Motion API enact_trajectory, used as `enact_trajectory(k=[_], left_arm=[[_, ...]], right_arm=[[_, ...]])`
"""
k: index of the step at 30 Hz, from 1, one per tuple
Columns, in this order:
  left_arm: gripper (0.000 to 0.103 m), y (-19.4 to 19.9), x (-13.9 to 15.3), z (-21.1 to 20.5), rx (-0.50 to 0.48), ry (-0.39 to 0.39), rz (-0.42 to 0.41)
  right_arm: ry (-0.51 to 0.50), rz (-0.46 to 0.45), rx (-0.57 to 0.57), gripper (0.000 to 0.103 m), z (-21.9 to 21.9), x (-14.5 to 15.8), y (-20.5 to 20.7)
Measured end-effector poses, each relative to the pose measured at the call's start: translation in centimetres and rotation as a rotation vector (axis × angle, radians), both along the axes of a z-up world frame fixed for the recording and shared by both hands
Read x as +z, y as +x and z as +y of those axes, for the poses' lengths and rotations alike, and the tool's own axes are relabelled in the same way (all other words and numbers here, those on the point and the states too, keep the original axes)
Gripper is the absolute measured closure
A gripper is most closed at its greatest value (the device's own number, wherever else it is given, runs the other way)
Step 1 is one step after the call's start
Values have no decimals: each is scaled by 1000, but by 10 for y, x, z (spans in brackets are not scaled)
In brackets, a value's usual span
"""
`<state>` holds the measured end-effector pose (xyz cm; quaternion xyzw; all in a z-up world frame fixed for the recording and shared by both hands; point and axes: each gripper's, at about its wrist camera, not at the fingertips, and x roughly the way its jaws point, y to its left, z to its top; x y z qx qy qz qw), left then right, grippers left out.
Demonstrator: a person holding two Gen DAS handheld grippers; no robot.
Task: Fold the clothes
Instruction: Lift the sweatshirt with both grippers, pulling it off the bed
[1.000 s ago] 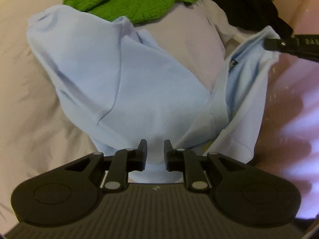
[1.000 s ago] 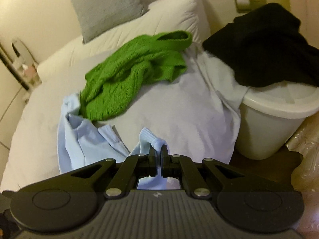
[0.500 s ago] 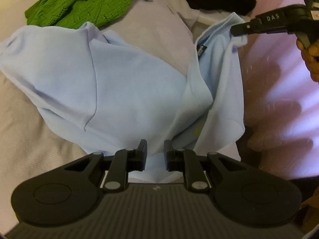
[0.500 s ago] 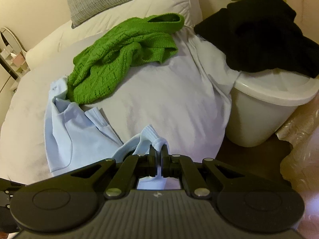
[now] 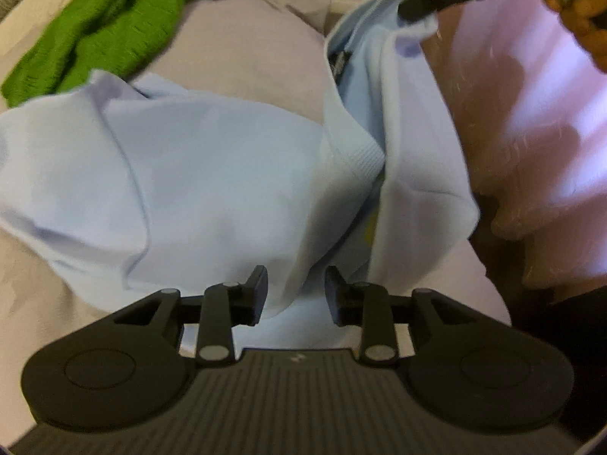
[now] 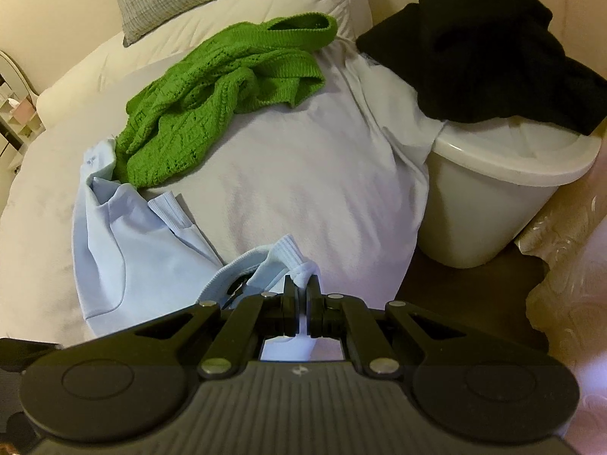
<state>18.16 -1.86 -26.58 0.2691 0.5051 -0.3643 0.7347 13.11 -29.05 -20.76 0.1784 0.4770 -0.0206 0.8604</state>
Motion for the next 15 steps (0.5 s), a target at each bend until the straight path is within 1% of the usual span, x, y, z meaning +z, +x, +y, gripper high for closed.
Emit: enact_trajectory(k=[1, 4, 8, 11, 15], left_arm=[[77, 2, -4, -2, 3, 9, 8], [100, 10, -11, -3, 44, 0, 33], [101, 12, -1, 0, 94, -26, 16], [101, 12, 16, 5, 145, -67, -9], [102, 10, 48, 13, 224, -121, -70]], right_arm=[[-1, 2, 1, 99, 0, -1, 0], [-3, 6, 3, 99, 0, -2, -2], [-6, 5, -2, 99, -2, 0, -8], [-11, -5, -1, 99, -3, 5, -16], [-5, -32, -2, 99, -5, 17, -30]])
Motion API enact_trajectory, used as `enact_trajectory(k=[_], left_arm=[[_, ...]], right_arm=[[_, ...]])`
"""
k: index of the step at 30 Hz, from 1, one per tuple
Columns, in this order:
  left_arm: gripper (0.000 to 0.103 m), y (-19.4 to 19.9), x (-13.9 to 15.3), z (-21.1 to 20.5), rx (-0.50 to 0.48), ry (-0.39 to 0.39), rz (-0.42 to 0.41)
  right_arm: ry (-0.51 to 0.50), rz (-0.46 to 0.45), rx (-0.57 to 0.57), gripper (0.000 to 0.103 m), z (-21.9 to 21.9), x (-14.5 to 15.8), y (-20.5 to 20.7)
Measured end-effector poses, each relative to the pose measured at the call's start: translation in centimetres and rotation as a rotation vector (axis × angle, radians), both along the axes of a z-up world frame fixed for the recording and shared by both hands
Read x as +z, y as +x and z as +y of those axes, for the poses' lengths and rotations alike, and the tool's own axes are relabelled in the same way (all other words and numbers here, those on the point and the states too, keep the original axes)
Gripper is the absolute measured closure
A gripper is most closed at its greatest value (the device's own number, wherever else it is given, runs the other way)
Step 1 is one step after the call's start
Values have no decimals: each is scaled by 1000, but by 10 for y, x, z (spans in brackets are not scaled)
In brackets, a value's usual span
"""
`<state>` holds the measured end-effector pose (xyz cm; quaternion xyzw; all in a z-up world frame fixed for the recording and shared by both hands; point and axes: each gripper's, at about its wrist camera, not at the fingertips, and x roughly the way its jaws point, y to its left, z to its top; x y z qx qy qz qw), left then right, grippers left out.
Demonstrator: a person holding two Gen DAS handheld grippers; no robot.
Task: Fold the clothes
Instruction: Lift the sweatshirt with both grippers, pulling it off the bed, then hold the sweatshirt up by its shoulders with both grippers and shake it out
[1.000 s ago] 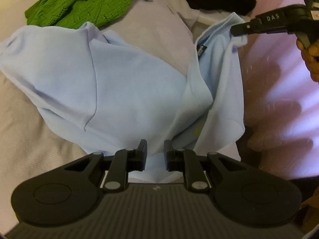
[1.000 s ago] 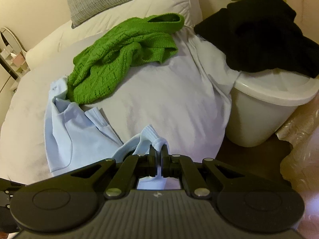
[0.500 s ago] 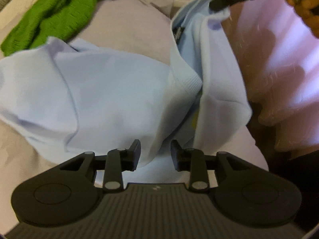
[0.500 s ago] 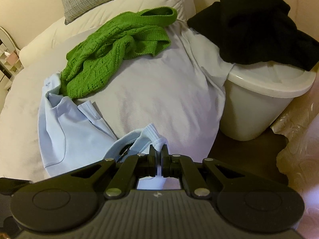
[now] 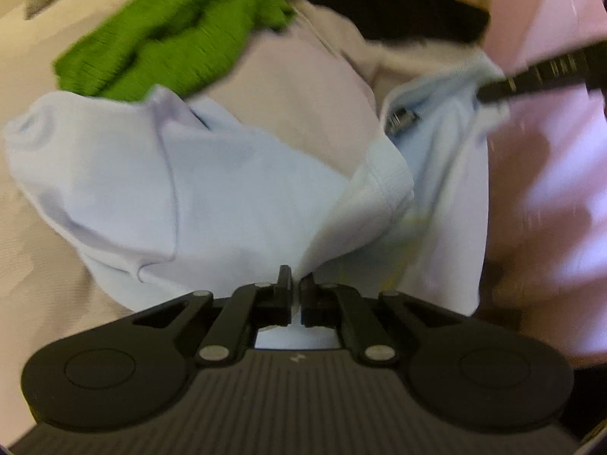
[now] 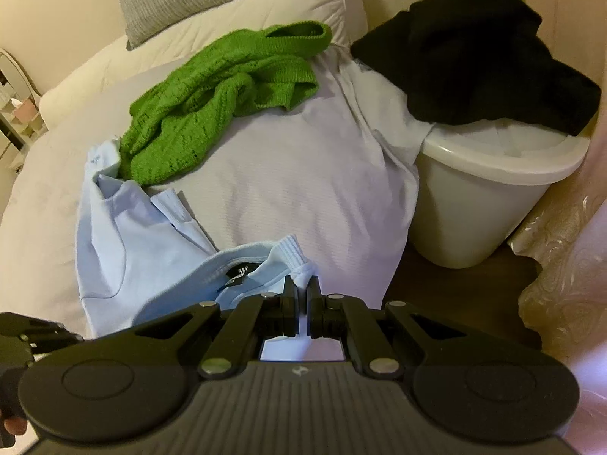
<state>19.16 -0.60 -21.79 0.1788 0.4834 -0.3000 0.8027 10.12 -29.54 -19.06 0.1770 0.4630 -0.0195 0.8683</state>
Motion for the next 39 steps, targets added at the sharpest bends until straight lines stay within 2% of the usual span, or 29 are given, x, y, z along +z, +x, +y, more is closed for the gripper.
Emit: enact_trajectory(k=[12, 16, 20, 25, 30, 39], left_arm=[[102, -44, 75, 19, 184, 19, -198], [102, -65, 115, 38, 322, -21, -280], [102, -90, 163, 63, 481, -30, -385], [102, -136, 221, 83, 661, 42, -529], [101, -189, 265, 96, 865, 104, -611], [100, -286, 306, 96, 1138, 218, -681]], right_arm=[[-3, -135, 83, 99, 8, 57, -53], [-48, -232, 155, 100, 21, 84, -70], [-63, -372, 277, 100, 42, 129, -69], [-38, -508, 465, 100, 77, 181, -55], [-12, -600, 654, 100, 104, 219, -46], [62, -774, 963, 100, 164, 279, -61]])
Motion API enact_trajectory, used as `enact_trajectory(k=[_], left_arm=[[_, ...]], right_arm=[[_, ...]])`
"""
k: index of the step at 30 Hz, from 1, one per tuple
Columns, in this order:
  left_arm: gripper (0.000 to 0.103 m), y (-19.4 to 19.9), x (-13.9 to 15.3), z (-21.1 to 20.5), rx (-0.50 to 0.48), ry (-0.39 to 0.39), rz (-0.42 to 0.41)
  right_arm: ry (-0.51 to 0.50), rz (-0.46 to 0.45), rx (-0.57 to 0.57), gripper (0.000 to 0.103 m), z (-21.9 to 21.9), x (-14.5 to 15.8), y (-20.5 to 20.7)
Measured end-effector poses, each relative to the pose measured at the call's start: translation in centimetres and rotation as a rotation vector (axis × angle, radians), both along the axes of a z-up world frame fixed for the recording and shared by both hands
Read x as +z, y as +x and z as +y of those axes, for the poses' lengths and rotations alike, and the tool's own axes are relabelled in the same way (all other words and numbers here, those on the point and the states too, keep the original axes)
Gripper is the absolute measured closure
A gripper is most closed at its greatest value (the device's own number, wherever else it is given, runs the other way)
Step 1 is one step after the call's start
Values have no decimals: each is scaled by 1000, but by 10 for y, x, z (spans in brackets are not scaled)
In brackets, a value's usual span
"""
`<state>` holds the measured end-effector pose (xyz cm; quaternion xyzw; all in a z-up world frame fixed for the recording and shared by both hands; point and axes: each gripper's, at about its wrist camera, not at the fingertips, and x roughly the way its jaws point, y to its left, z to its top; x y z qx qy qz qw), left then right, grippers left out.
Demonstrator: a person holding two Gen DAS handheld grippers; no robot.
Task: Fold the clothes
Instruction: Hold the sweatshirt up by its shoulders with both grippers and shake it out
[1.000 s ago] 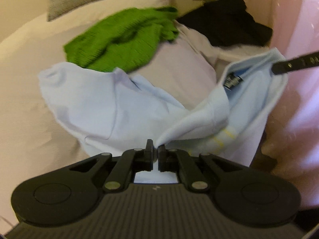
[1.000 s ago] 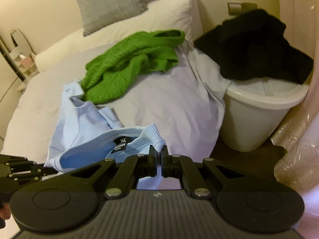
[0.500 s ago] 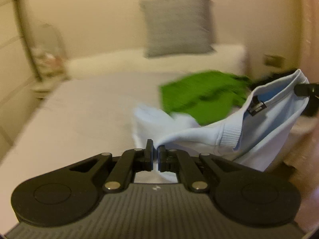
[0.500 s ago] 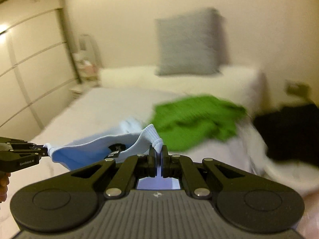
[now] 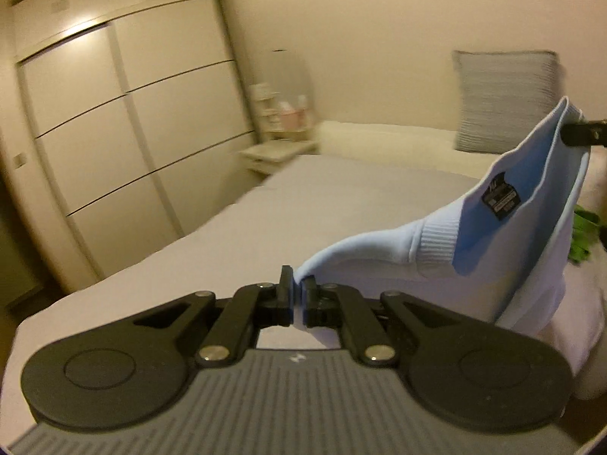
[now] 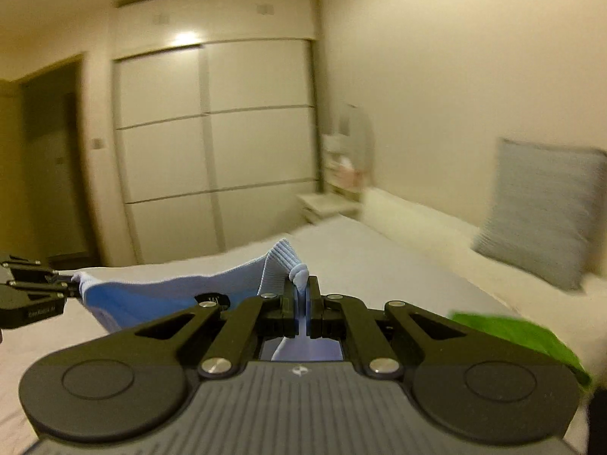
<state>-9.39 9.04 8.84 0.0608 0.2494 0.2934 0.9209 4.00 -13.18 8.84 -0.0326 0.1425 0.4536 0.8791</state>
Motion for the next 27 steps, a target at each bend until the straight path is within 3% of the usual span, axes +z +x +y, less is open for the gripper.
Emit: enact_trajectory(k=[7, 17, 23, 27], left_arm=[[99, -74, 44, -10, 165, 74, -58], [99, -186, 134, -49, 364, 261, -118], [99, -261, 161, -62, 477, 270, -141], [99, -283, 163, -38, 513, 247, -129]], right_arm=[[66, -48, 176, 100, 31, 37, -25], [188, -84, 446, 100, 47, 94, -72], [182, -82, 653, 101, 61, 112, -107], [144, -51, 731, 101, 86, 113, -123]])
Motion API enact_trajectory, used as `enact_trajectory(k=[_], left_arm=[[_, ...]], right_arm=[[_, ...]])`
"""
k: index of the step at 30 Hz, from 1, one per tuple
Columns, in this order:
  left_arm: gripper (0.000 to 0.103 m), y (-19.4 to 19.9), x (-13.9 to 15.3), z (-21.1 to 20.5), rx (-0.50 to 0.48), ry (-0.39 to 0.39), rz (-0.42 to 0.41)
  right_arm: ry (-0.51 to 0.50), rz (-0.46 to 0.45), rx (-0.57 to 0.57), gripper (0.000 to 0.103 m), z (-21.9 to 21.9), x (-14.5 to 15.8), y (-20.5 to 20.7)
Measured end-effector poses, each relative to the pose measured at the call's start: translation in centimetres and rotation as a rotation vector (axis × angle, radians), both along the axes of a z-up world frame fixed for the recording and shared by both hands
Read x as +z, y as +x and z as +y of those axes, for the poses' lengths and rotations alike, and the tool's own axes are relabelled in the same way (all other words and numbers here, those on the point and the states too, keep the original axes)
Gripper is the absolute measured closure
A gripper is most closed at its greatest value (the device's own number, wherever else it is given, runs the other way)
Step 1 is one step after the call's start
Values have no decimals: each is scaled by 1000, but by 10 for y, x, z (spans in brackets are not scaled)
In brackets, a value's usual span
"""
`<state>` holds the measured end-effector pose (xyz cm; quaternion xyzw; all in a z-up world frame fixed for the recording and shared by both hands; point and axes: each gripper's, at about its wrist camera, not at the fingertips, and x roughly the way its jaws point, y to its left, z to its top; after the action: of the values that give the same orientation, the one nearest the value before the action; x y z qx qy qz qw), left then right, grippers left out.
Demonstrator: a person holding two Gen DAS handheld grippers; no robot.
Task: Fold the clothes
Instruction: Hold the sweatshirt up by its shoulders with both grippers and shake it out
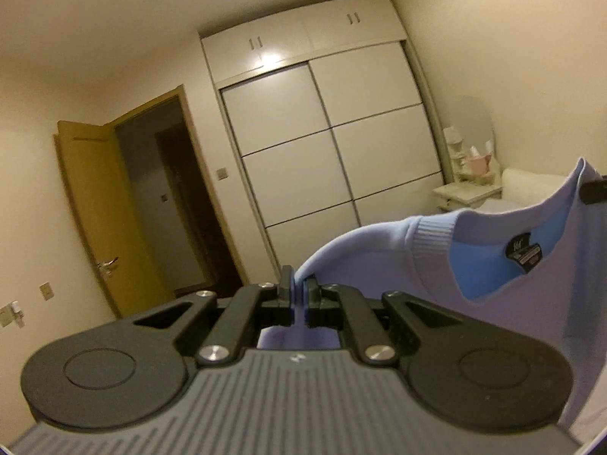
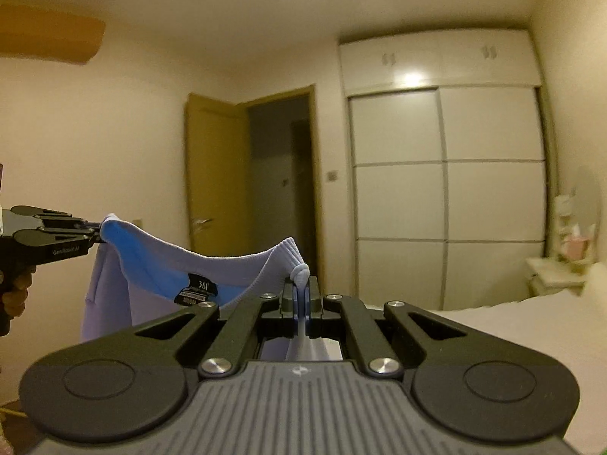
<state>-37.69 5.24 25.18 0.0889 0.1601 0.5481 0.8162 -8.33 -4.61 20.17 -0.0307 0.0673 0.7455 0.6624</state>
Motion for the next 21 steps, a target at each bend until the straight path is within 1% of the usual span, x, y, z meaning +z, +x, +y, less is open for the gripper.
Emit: enact_trajectory(k=[3, 4, 6, 8, 10, 12, 14, 16, 21], left_arm=[[99, -12, -18, 20, 2, -34, 9], [99, -18, -26, 27, 3, -55, 11], [99, -18, -41, 51, -3, -97, 10], [99, -23, -53, 70, -6, -135, 10], [99, -27, -62, 83, -13, -162, 9], [99, -28, -65, 89, -17, -169, 7], [99, -24, -64, 94, -16, -160, 12], [99, -17, -63, 95, -12, -135, 24], [99, -5, -58, 80, -2, -85, 41]], right_arm=[[-38, 8, 5, 101, 33, -4, -6], [-53, 18, -2, 101, 45, -6, -5], [-86, 39, -15, 101, 70, -10, -9], [-108, 36, -30, 101, 97, -14, -6], [-116, 42, -40, 101, 110, -18, -8], [-107, 42, -48, 101, 118, -19, -11], [-94, 43, -54, 101, 121, -18, -14], [-84, 34, -63, 101, 117, -19, -19], [-84, 11, -83, 101, 105, -24, -23]])
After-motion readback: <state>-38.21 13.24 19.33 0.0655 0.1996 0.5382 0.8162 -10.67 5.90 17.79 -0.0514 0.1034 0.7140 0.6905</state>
